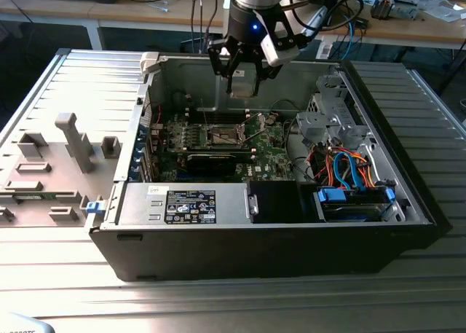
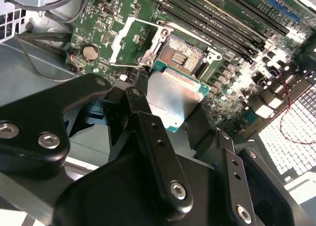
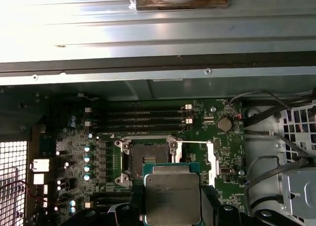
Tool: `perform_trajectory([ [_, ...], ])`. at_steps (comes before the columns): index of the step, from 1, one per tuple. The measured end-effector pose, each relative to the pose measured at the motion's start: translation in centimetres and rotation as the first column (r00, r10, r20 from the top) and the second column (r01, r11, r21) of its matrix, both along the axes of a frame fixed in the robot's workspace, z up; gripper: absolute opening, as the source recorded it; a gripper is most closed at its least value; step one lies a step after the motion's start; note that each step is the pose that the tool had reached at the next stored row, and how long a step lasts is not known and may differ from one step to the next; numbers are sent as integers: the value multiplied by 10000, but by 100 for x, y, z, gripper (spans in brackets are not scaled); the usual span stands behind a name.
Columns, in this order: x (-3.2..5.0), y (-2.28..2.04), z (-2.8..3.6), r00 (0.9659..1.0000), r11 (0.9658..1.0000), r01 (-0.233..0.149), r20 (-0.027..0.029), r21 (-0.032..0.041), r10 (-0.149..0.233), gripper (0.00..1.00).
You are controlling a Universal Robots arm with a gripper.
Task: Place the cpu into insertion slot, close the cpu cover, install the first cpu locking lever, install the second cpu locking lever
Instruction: 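Place the cpu into insertion slot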
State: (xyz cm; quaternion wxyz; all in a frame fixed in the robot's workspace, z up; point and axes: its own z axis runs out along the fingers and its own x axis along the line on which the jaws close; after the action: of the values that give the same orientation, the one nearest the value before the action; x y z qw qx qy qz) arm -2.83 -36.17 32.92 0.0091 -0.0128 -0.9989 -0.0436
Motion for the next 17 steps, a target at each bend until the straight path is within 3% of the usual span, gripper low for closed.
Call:
perform_trajectory([
  [17, 0, -7, -32, 9999, 9999, 120, 0, -29, -120, 55],
])
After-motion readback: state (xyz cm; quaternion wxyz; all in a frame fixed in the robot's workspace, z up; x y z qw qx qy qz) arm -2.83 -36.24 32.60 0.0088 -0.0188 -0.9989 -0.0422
